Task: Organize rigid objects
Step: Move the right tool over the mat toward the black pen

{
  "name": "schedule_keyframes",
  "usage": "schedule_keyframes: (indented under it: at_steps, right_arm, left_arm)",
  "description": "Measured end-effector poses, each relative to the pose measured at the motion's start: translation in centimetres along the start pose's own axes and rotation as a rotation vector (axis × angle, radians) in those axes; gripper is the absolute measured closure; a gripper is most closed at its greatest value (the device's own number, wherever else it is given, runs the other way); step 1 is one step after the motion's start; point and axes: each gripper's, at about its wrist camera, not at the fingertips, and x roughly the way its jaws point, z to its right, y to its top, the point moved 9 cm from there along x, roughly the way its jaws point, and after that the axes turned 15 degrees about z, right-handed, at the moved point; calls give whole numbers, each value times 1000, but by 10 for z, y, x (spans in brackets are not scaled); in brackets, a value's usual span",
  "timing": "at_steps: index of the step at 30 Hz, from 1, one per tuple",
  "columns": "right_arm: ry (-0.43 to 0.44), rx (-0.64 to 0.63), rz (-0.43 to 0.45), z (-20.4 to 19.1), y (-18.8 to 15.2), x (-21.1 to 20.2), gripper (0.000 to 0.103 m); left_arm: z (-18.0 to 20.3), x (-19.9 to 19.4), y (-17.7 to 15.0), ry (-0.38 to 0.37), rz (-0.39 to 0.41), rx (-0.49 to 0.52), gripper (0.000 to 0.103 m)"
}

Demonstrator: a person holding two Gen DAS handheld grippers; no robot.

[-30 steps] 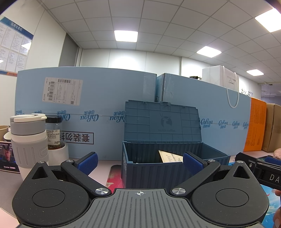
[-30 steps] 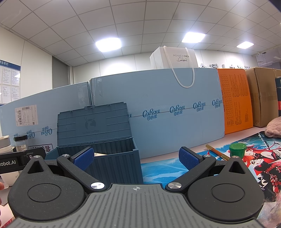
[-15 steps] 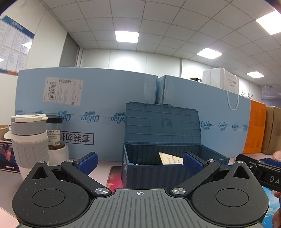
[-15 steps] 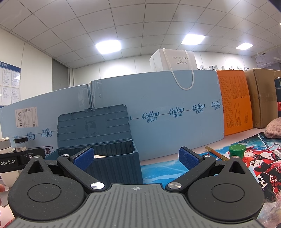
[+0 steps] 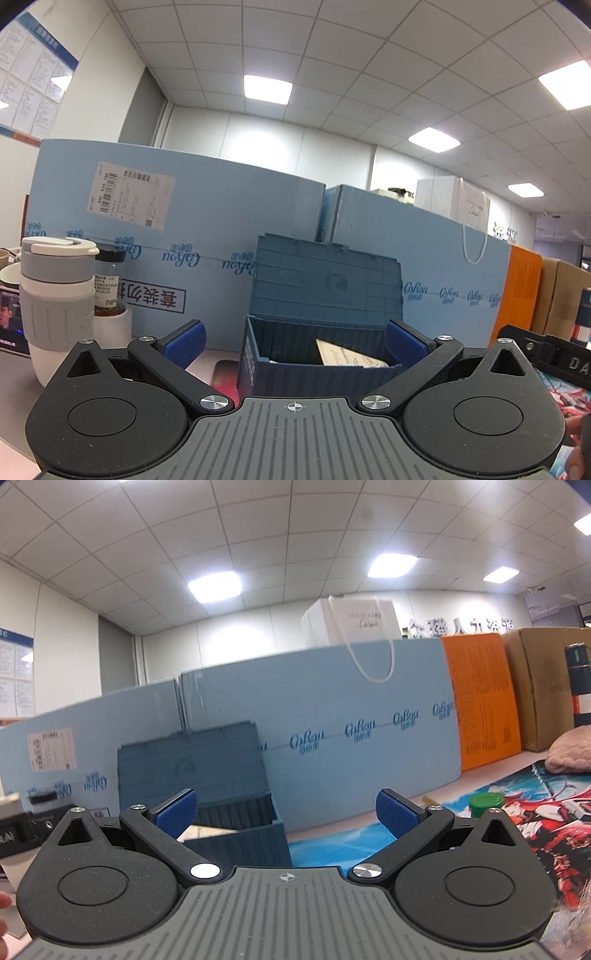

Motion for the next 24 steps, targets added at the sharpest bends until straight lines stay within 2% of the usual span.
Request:
schedule_keyframes:
  at_steps: [3,8,12,18,24]
  right_arm:
    - [5,-11,15,1,13,-12,0]
    - [-9,-25,56,15,42,-35,0]
    - [-39,-18,78,39,63,-56,0]
    - [-137,-39,84,89,77,-87,0]
    - [-226,-50,44,135,71,-112,0]
  left_arm:
    - [1,-4,5,-7,-4,-20,0]
    - [17,-12,10,-77,-53,-44,0]
    - [32,-18,7,-127,-124,-84,0]
    - [65,-23,-1,-209,-218,-133,0]
    - [101,-21,-12,-286,-298,-158,0]
